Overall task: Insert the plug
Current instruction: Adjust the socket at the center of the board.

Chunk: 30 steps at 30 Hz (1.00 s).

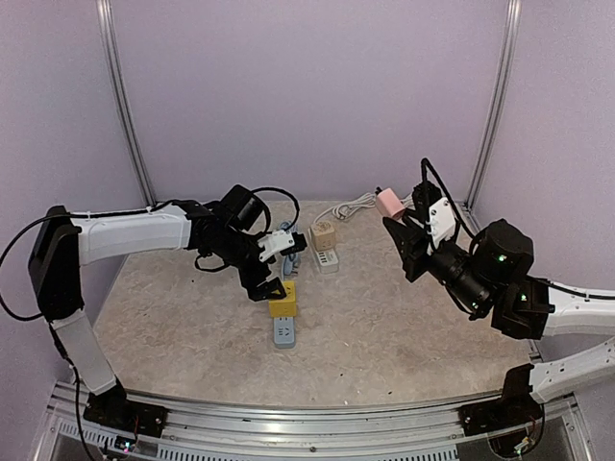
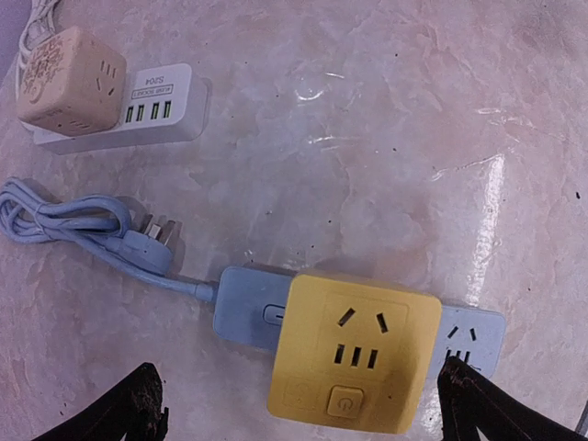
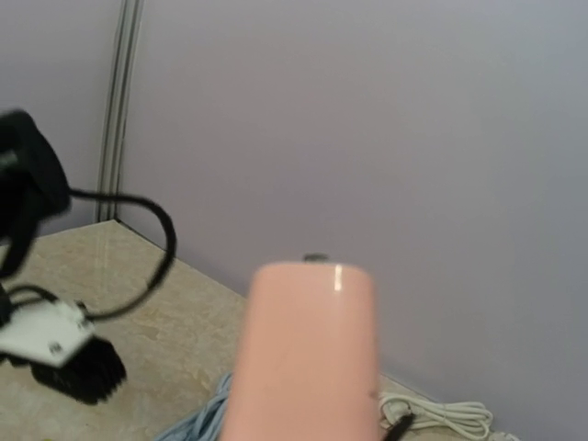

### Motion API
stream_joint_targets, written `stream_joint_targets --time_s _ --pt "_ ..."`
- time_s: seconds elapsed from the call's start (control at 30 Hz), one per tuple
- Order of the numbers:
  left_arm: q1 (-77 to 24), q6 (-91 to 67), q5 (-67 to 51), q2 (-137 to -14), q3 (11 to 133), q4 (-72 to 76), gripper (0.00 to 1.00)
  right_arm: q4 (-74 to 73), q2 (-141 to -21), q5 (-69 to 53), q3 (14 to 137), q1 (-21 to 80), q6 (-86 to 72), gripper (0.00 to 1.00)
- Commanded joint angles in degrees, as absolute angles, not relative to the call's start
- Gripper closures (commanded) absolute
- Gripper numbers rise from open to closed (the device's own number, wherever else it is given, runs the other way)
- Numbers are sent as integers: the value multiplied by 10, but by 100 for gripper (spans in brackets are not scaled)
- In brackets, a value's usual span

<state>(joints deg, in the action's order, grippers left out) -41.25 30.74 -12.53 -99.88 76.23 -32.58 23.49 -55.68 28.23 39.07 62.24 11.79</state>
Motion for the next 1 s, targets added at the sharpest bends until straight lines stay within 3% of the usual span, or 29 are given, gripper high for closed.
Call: stream_joint_targets --time_s 0.0,0.4,0.8,0.97 --pt "-407 338 -130 -1030 780 -344 1 228 -552 274 387 616 105 100" --pt "-408 340 -139 -1072 784 -355 4 230 -566 273 394 614 108 100" --pt "-410 281 -150 -1086 769 -331 36 171 -566 270 420 614 97 100" --pt "-418 226 -143 -1069 746 -302 37 60 -567 278 473 613 65 100"
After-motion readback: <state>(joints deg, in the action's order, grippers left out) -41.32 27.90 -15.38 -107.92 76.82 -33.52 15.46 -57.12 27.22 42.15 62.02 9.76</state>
